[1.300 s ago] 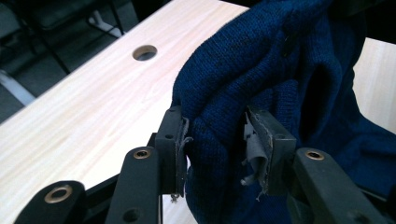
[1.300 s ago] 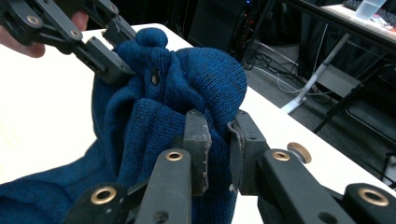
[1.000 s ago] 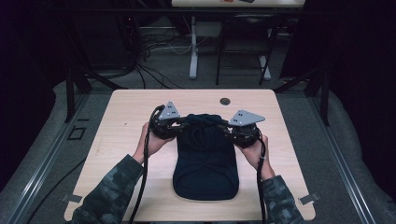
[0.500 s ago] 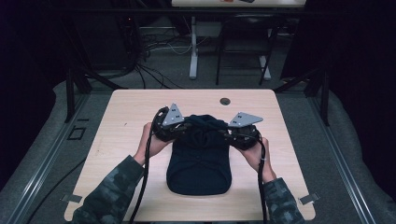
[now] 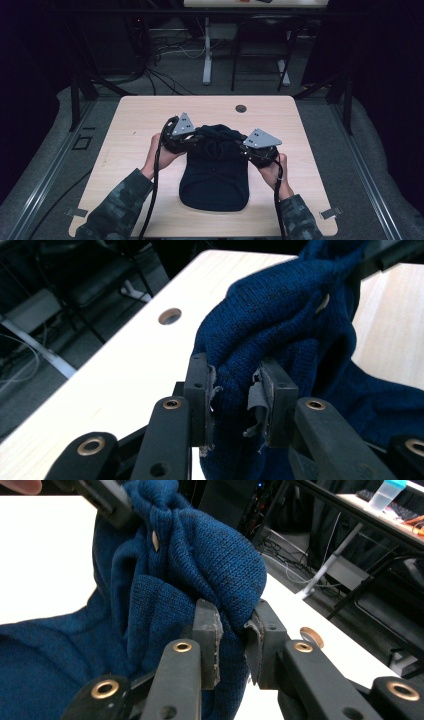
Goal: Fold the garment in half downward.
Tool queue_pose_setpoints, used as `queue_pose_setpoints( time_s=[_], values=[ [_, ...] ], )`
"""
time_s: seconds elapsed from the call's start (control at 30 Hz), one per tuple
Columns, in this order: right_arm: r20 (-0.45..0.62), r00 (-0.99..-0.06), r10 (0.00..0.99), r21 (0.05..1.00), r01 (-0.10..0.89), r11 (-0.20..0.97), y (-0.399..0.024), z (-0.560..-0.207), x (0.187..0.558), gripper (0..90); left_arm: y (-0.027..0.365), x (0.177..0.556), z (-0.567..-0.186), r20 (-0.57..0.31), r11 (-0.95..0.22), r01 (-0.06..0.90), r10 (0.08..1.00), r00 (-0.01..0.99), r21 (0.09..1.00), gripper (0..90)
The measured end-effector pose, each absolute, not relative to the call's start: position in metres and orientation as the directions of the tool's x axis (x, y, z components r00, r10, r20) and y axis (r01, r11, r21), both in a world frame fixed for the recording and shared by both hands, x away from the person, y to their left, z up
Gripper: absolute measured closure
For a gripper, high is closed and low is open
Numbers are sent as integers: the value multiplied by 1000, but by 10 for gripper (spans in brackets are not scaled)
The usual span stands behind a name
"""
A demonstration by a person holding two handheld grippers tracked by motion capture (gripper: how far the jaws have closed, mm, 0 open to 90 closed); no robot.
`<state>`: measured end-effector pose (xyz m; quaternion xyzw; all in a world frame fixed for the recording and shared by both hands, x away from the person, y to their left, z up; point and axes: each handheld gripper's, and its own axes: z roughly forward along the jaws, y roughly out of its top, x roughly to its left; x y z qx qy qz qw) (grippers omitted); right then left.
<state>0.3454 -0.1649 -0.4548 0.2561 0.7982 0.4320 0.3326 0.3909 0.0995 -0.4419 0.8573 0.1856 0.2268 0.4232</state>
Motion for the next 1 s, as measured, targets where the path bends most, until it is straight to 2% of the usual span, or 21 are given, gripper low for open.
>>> queue_pose_setpoints(
  time_s=[0.2,0.47,0.53,0.6,0.67,0.83,1.0],
  values=[
    [-304,-662,686,860,119,496,-166,-455,345,771,101,392,-446,210,-561,137,510,834,816,619],
    [-305,-668,678,863,106,493,-166,-454,344,775,93,402,-461,137,-587,224,506,852,778,429],
    [-312,-666,678,862,101,496,-166,-454,344,775,90,403,-465,140,-596,227,505,852,770,481],
    [-312,-667,677,862,100,496,-166,-454,344,774,89,403,-468,143,-599,218,495,857,770,613],
    [-314,-672,671,858,102,503,-167,-454,344,774,88,402,-469,152,-597,207,494,856,775,690],
    [-301,-668,681,867,106,488,-174,-450,345,772,88,395,-461,249,-586,130,521,817,800,733],
    [-307,-615,726,878,111,465,-177,-441,352,768,81,392,-446,354,-592,49,544,761,804,735]
  ],
)
